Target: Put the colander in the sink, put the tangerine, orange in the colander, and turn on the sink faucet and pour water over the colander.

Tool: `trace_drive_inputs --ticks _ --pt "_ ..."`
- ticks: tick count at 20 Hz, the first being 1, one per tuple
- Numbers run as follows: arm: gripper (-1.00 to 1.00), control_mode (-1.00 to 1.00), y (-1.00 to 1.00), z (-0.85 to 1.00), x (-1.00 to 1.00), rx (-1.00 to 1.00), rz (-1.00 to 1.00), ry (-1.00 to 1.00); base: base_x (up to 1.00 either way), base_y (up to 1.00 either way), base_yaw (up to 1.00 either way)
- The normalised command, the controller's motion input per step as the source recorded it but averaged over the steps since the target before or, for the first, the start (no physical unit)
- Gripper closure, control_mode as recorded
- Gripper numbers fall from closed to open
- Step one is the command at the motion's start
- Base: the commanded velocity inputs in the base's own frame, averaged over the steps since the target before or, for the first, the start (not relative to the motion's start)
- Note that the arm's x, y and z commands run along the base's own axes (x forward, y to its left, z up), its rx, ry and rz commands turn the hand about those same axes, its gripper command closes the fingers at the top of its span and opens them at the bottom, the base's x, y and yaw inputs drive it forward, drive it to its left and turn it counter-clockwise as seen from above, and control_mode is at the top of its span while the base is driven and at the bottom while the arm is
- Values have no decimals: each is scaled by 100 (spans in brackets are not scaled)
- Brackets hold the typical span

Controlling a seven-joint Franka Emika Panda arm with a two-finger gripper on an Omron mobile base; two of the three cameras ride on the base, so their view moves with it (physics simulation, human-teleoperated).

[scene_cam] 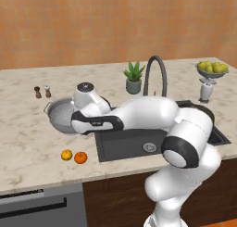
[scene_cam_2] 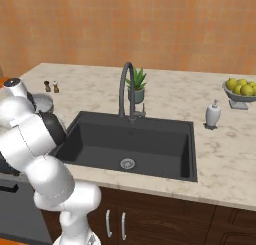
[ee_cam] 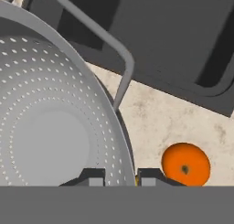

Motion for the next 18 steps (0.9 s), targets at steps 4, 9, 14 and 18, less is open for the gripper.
trace_drive_inputs --ticks 4,9,14,18 --pt "100 -100 -36 50 -38 4 -62 8 0 0 0" --pt "100 -100 -49 34 -39 7 -57 4 0 0 0" --pt "100 -100 -49 0 -30 0 -60 0 0 0 0" --pt "100 -100 -35 -1 -1 1 -65 2 0 0 0"
